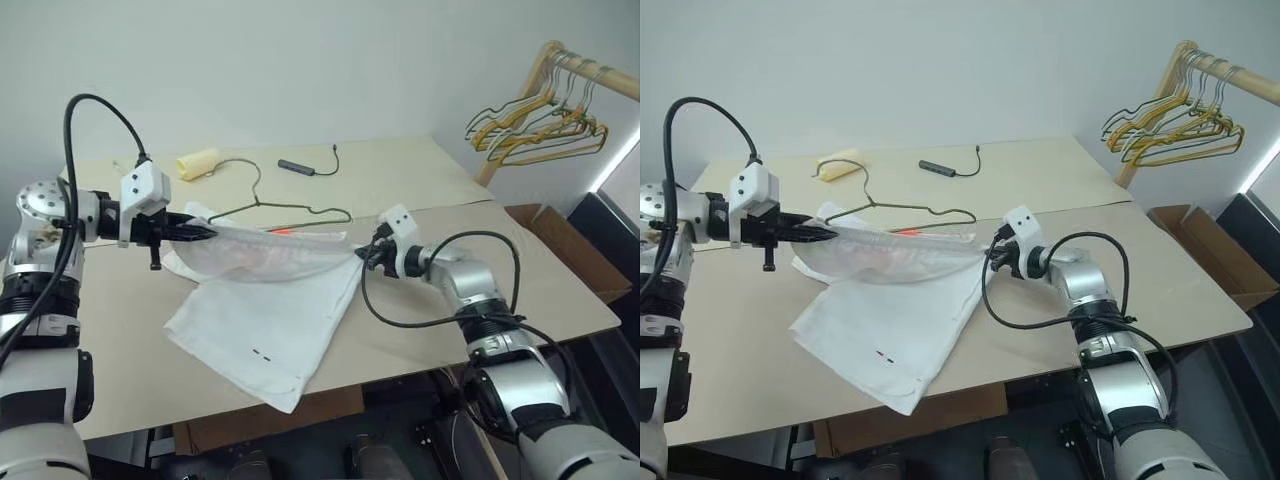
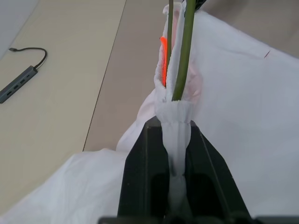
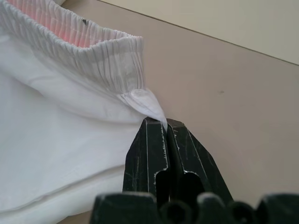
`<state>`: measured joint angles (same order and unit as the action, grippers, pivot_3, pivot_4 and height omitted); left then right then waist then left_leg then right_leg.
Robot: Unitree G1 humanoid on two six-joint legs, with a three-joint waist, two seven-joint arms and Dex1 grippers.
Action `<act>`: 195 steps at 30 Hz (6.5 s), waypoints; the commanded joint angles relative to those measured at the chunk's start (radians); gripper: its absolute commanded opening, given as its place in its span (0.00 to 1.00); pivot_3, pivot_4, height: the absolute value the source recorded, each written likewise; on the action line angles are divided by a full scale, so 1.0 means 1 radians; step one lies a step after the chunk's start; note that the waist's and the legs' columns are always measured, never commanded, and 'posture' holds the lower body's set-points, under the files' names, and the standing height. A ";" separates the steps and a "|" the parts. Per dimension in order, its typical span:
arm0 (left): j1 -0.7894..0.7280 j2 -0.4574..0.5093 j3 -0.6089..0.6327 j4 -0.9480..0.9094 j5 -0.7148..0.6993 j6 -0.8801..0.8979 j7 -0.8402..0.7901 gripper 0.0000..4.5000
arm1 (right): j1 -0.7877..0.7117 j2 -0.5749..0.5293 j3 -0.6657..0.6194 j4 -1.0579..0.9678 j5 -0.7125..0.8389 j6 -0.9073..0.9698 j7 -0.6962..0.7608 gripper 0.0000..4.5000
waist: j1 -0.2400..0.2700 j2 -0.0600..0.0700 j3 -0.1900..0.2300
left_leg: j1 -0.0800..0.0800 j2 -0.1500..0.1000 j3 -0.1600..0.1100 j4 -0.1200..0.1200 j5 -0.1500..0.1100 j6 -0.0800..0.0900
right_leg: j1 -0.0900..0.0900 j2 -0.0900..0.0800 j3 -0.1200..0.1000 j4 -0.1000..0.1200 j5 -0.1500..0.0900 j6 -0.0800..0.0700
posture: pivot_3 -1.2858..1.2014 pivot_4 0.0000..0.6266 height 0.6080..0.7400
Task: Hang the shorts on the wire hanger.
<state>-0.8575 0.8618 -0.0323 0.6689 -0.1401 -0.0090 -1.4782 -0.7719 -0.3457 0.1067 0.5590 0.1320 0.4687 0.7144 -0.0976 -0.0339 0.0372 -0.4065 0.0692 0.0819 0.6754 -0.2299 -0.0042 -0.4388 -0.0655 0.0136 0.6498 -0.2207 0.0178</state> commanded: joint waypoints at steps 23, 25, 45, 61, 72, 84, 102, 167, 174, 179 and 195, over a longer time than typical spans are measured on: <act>0.015 0.066 -0.036 0.033 0.060 0.008 0.018 0.01 | 0.046 -0.131 -0.032 -0.126 -0.085 -0.115 -0.147 0.01 | 0.000 0.000 0.000 | 0.000 0.000 0.000 0.000 0.000 0.000 | 0.000 0.000 0.000 0.000 0.000 0.000 | 0.51 0.00 1.00; 0.024 0.078 -0.052 0.019 0.058 0.024 -0.016 0.01 | 0.047 -0.138 -0.023 -0.140 -0.119 -0.179 -0.173 0.01 | -0.001 0.000 0.000 | 0.000 0.000 0.000 0.000 0.000 0.000 | 0.000 0.000 0.000 0.000 0.000 0.000 | 0.51 0.00 1.00; -0.027 0.003 -0.027 0.018 0.022 -0.036 0.050 0.01 | -0.070 -0.137 0.215 -0.421 -0.468 -0.441 -0.150 0.01 | -0.001 0.000 0.000 | 0.000 0.000 0.001 0.000 0.000 0.000 | -0.001 0.000 0.000 0.000 0.000 0.000 | 0.51 0.00 1.00; -0.003 0.006 -0.011 0.008 0.008 -0.058 0.057 0.01 | -0.033 -0.119 0.269 -0.498 -0.497 -0.529 -0.040 0.12 | 0.002 0.000 0.000 | 0.000 0.000 0.001 0.001 0.000 0.000 | 0.000 0.000 0.000 0.000 0.000 0.000 | 0.51 0.00 1.00; 0.024 0.014 -0.001 -0.044 -0.025 -0.069 -0.043 0.01 | -0.017 -0.162 0.171 -0.489 -0.230 -0.474 0.209 0.64 | 0.002 0.000 0.000 | 0.000 0.000 0.001 0.001 0.000 0.000 | 0.000 0.000 0.000 0.000 0.000 0.000 | 0.51 0.00 1.00; 0.043 0.013 -0.002 -0.095 -0.041 -0.067 -0.101 0.01 | -0.090 -0.203 0.103 -0.429 0.048 -0.204 0.475 0.64 | -0.001 0.000 0.000 | 0.002 0.000 0.001 0.001 0.000 0.000 | 0.001 0.000 0.000 0.000 0.000 0.000 | 0.51 0.00 1.00; 0.060 -0.002 0.008 -0.123 -0.053 -0.065 -0.090 0.01 | -0.180 -0.106 0.171 -0.317 0.061 -0.030 0.522 0.51 | 0.007 0.000 0.000 | 0.001 0.000 0.001 0.001 0.000 0.000 | 0.001 0.000 0.000 0.000 0.000 0.000 | 0.51 0.00 1.00; 0.267 -0.160 0.234 -0.470 -0.347 0.147 0.243 1.00 | -0.203 -0.158 -0.579 -0.475 -0.330 0.873 -0.966 0.01 | -0.085 0.001 0.000 | 0.000 -0.002 0.001 0.001 0.000 0.000 | 0.001 -0.003 0.002 -0.001 0.001 0.002 | 0.46 0.00 1.00; 0.297 -0.159 0.240 -0.505 -0.356 0.160 0.254 1.00 | -0.208 -0.099 -0.687 -0.492 -0.349 0.705 -1.138 0.01 | -0.089 0.003 0.000 | 0.001 -0.002 0.001 0.000 0.000 0.000 | 0.001 -0.003 0.003 -0.001 0.001 0.002 | 0.46 0.00 1.00; 0.317 -0.158 0.245 -0.529 -0.360 0.169 0.263 1.00 | -0.249 -0.113 -0.770 -0.428 -0.307 0.630 -1.191 0.01 | -0.089 0.005 0.000 | 0.001 -0.002 0.001 0.000 0.000 0.000 | 0.001 -0.003 0.003 -0.001 0.001 0.002 | 0.46 0.00 1.00; 0.354 -0.162 0.278 -0.585 -0.458 0.208 0.234 1.00 | -0.363 -0.209 -0.970 -0.134 -0.162 0.592 -1.310 0.01 | -0.092 0.007 0.001 | 0.003 -0.002 0.001 -0.001 0.000 0.001 | 0.002 -0.003 0.005 -0.002 0.001 0.003 | 0.46 0.00 1.00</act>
<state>-0.4972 0.6952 0.2183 0.1242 -0.5607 0.1959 -1.2358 -1.1092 -0.5424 -0.8433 0.4249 -0.0535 1.0750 -0.5789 -0.1894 -0.0266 0.0377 -0.4040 0.0668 0.0829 0.6741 -0.2301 -0.0034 -0.4366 -0.0680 0.0184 0.6474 -0.2199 0.0206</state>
